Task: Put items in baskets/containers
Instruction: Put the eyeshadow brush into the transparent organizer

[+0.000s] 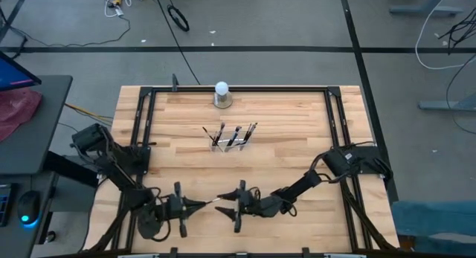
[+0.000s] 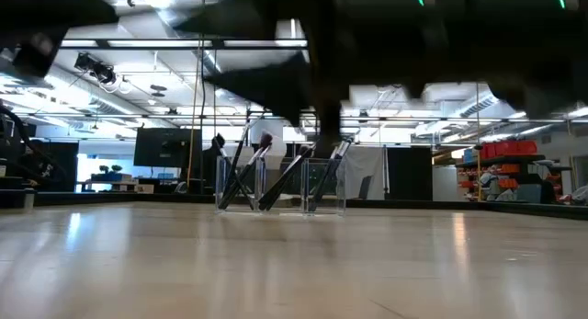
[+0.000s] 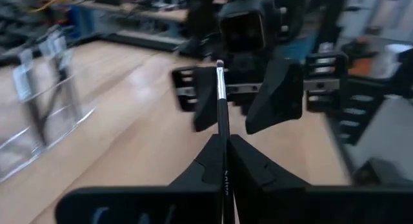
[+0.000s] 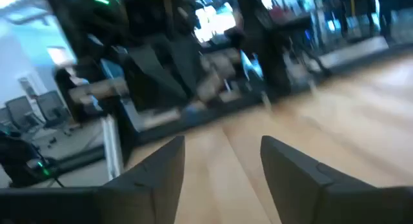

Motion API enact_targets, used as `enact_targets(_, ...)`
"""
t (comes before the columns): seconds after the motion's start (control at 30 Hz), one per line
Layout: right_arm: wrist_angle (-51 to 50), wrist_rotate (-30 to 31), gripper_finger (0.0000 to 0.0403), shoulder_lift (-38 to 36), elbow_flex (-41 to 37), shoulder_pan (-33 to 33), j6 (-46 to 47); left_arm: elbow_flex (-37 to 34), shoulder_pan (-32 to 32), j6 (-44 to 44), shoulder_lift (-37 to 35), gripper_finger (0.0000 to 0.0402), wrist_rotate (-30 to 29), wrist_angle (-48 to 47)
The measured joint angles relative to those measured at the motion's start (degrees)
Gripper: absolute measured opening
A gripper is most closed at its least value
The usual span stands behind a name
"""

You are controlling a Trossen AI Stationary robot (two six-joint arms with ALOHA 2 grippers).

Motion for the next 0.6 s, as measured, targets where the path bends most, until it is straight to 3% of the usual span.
enact_targets(0.23,0.7,-0.2,0.0212,0.0,7.5,0.0,-11.8,0.0,1.1,17.9,0.0,0.0012,3.0,15.7)
enact_targets(0.6,4.4,0.3,0.0174,0.0,8.3,0.5,-14.7,0.0,1.1,21.9,0.0,0.0015,3.9,19.1)
